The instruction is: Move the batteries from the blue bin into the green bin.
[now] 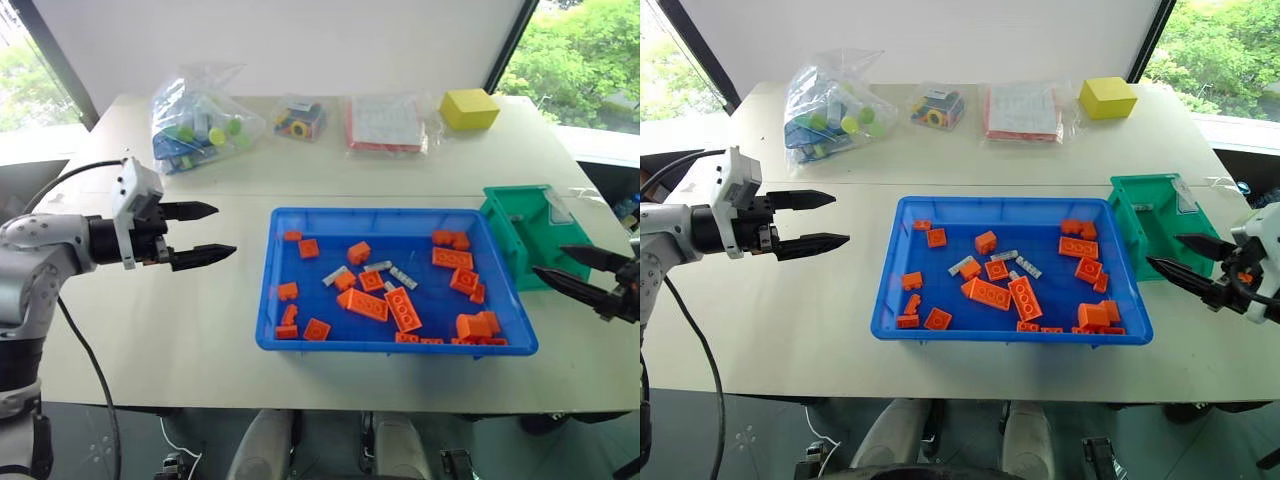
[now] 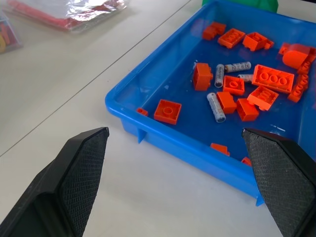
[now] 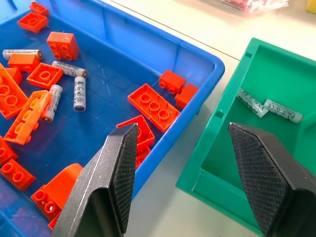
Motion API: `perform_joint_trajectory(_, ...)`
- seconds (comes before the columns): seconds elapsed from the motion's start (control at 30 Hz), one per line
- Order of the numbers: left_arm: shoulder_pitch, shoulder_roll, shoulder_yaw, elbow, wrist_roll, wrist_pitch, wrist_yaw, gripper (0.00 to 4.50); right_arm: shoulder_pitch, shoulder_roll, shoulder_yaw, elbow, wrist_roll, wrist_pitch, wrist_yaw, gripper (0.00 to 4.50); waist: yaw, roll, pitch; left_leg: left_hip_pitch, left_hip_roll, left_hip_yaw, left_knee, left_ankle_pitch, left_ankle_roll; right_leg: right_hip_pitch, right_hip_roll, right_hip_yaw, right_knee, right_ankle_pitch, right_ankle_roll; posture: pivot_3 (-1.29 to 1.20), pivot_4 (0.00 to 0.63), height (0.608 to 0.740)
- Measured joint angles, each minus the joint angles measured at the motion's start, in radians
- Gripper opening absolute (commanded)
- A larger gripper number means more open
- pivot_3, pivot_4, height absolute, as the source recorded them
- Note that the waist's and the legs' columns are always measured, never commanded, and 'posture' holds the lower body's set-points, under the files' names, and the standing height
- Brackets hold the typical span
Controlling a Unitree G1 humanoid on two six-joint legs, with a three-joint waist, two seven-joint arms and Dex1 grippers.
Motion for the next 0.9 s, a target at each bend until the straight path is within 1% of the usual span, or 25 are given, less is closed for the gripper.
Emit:
perform_joint_trajectory(0.4,-0.01,-0.008,0.0,-0.009,-0.031,0.018,0.037,4.5,-0.008,0.003,0.001,-0.009,0.0,0.004,-0.006,2.96,0.0,0.0,0.0,0.0,0.0,0.0,0.0,0.0,0.0,0.0,0.0,0.0,0.0,0.0,0.0,0.0,0.15,0.692)
perform_joint_trajectory(0.53,-0.01,-0.019,0.0,-0.026,-0.034,0.017,0.048,4.5,-0.044,-0.017,0.022,0.0,-0.005,0.003,0.006,2.96,-0.001,0.0,0.0,0.0,0.0,0.001,0.0,0.0,0.0,0.0,0.0,0.0,0.0,0.0,-0.001,0.0,0.15,0.692)
perform_joint_trajectory(0.67,0.014,-0.053,0.009,-0.061,-0.057,0.019,0.07,4.5,-0.103,-0.067,0.057,0.033,-0.013,-0.001,0.029,2.96,-0.001,0.0,0.0,0.001,0.0,0.0,0.0,0.0,0.0,0.0,0.0,0.0,0.0,0.0,-0.001,0.0,0.15,0.692)
perform_joint_trajectory(0.8,0.085,-0.071,0.02,-0.128,-0.084,0.038,0.078,4.5,-0.212,-0.128,0.115,0.064,-0.008,0.003,0.061,2.96,-0.003,0.0,0.001,0.0,0.0,0.001,0.0,0.0,0.0,-0.001,0.0,0.001,0.0,0.0,-0.001,0.0,0.15,0.692)
perform_joint_trajectory(0.9,0.075,-0.055,0.029,-0.148,-0.103,0.046,0.065,4.5,-0.381,-0.141,0.27,0.057,-0.003,0.005,0.083,2.96,-0.005,-0.001,0.001,0.001,0.001,0.001,0.0,0.0,0.0,0.0,0.0,0.001,0.0,0.0,-0.002,0.0,0.15,0.692)
